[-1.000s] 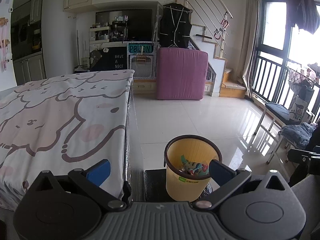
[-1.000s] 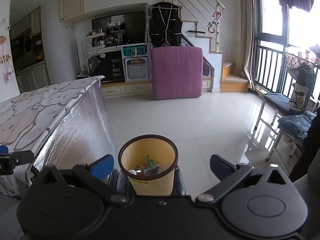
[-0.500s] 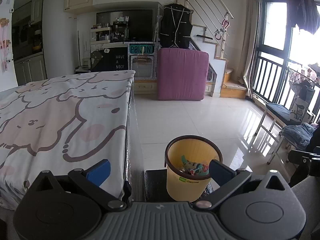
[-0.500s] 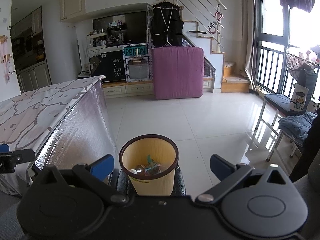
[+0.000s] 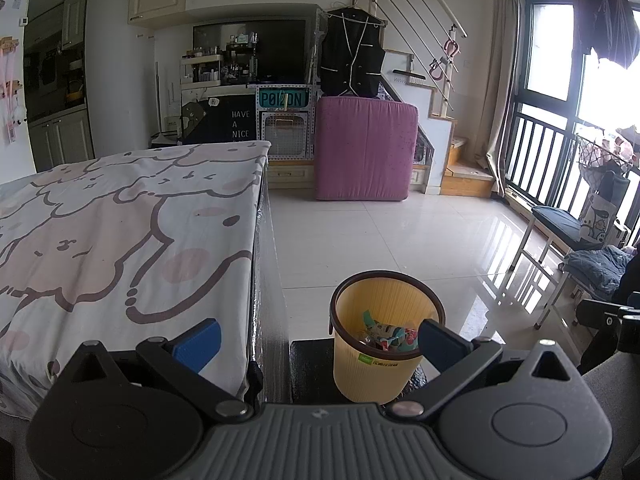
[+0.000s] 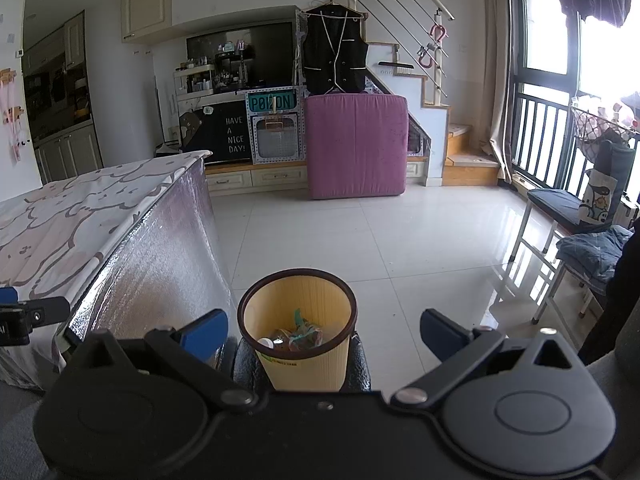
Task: Collect trash
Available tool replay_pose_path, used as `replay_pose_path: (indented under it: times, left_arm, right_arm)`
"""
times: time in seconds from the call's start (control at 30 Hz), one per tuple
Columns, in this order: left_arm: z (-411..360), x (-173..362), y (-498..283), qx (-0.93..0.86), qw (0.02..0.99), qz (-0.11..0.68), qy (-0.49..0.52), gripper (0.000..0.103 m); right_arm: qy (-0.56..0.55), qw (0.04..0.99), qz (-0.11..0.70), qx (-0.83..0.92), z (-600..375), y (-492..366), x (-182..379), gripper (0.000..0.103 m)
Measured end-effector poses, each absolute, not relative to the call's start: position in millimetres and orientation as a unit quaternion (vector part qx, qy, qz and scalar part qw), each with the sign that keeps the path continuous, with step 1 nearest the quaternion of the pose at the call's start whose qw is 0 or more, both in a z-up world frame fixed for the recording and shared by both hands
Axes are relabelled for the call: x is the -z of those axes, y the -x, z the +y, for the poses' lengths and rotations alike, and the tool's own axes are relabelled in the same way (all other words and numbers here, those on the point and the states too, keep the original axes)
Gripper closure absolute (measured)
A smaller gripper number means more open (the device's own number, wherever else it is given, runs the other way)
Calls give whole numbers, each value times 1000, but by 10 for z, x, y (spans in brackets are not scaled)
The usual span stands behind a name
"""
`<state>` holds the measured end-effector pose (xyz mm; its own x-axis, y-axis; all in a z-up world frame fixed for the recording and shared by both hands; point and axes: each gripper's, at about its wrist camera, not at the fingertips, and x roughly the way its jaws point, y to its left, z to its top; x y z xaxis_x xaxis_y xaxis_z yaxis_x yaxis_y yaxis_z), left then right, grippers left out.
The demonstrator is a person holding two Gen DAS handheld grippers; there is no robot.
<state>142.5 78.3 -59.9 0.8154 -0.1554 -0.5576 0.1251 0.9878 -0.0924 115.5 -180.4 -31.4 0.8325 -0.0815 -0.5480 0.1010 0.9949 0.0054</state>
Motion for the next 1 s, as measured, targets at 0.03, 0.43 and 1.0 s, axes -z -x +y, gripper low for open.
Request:
replay_pose_path:
  times: [0.03, 0.43, 1.0]
  left_arm:
    - [786, 600, -1425, 74, 952, 295, 26, 0]
    - [781, 596, -1416, 74, 953, 294, 25, 0]
    - [773, 595, -1411, 74, 953, 294, 24, 0]
  right_arm:
    - [-17, 957, 285, 48, -1805, -1153, 316, 0]
    - [-16, 957, 286, 48, -1793, -1158, 316, 0]
    - [-15, 957, 286, 47, -1801, -1163, 306, 0]
